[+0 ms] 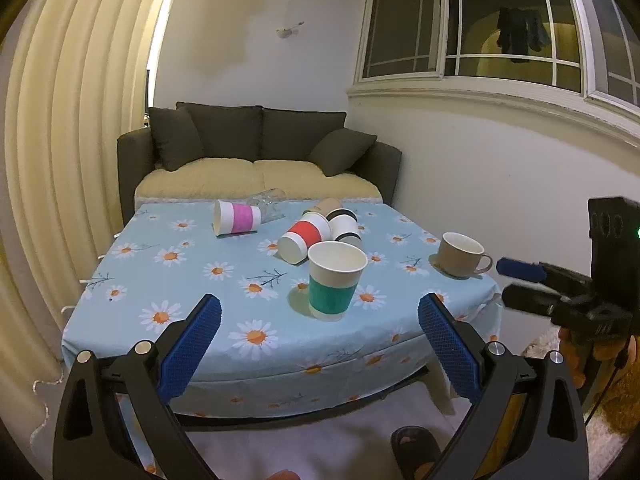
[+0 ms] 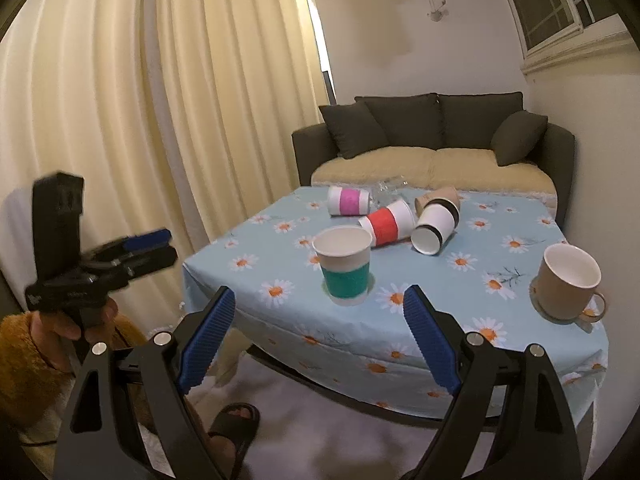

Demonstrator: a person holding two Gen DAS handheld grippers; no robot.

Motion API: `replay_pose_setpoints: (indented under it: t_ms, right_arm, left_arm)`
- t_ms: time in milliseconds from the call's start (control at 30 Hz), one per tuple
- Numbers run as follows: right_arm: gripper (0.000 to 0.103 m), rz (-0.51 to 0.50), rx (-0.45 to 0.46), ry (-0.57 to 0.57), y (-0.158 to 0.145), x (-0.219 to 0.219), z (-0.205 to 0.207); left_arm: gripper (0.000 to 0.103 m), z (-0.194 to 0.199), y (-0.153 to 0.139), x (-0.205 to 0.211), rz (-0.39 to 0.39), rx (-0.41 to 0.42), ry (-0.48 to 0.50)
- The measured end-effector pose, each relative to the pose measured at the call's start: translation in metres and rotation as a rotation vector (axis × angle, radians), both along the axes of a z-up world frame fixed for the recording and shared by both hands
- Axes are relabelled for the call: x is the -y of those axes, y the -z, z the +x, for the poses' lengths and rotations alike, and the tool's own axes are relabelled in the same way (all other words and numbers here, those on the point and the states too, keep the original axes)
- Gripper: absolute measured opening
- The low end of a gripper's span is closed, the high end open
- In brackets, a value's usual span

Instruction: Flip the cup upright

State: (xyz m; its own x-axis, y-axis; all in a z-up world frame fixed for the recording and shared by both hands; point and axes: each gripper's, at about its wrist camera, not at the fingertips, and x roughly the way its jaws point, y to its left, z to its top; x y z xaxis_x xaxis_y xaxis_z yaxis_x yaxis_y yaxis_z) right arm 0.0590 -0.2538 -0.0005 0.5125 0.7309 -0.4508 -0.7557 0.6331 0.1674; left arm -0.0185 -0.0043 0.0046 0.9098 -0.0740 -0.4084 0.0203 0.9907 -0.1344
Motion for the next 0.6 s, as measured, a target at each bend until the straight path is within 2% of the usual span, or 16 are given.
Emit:
replay_pose_setpoints:
  t_ms: [600]
  right_arm:
    - [0.086,-0.030,0.005,-0.037,0.0094,-0.0105,0.0039]
  left_arm:
    - [0.096,0.0054,0.0077,0.0091,0.020,-0.031,0.007]
